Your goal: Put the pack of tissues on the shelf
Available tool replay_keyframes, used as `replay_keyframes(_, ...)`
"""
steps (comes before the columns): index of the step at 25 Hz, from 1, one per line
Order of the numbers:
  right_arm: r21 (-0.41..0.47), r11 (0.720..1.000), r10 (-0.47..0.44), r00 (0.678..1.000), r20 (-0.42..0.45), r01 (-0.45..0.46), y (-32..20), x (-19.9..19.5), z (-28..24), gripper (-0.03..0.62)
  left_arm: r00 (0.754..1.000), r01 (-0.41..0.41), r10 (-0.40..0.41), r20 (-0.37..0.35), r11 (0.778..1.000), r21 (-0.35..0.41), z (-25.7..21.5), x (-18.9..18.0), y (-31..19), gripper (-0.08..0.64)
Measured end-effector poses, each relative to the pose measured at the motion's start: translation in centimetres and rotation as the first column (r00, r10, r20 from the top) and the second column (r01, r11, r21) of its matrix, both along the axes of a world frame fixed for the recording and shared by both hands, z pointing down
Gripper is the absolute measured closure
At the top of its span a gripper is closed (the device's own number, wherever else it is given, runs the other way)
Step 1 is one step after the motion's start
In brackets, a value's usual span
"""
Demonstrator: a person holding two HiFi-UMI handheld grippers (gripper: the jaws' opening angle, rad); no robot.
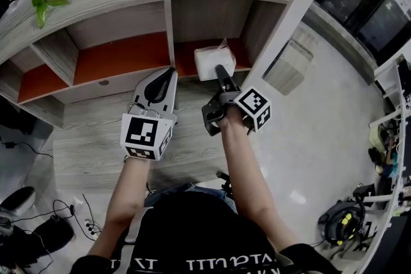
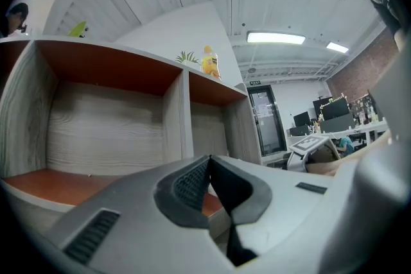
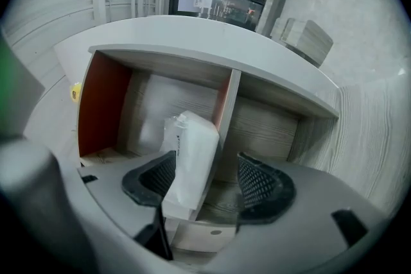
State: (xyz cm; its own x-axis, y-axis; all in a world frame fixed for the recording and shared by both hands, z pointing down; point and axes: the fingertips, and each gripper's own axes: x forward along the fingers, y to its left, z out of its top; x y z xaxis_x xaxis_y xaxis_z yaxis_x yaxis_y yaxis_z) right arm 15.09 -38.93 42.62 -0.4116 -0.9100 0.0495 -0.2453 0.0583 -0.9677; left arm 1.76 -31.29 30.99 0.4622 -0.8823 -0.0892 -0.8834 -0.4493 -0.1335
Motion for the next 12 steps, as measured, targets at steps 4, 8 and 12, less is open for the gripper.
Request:
replay_keyframes(4, 0.018, 1.0, -0.014, 1.0, -0.028, 0.015, 0.4, 0.4, -0.5, 0.285, 1.0, -0.001, 0.001, -0.008, 1.0, 0.005, -0.1, 0.2, -0.1, 0.548)
replay_keyframes(8, 0.058, 0.998, -0.007, 0.999, -0.036, 0.009, 1.1, 1.1, -1.2, 0.275, 1.0, 0.0, 0.001, -0.024, 1.0, 0.009, -0.4, 0.4, -0.1, 0.548)
replay_keyframes(12, 0.099, 0.995, -0.017, 0.996, -0.086, 0.026, 2.0, 1.3, -1.9, 0.268, 0.999, 0.001, -0.001, -0.037, 1.0, 0.01, -0.3, 0.6, 0.2, 0.548)
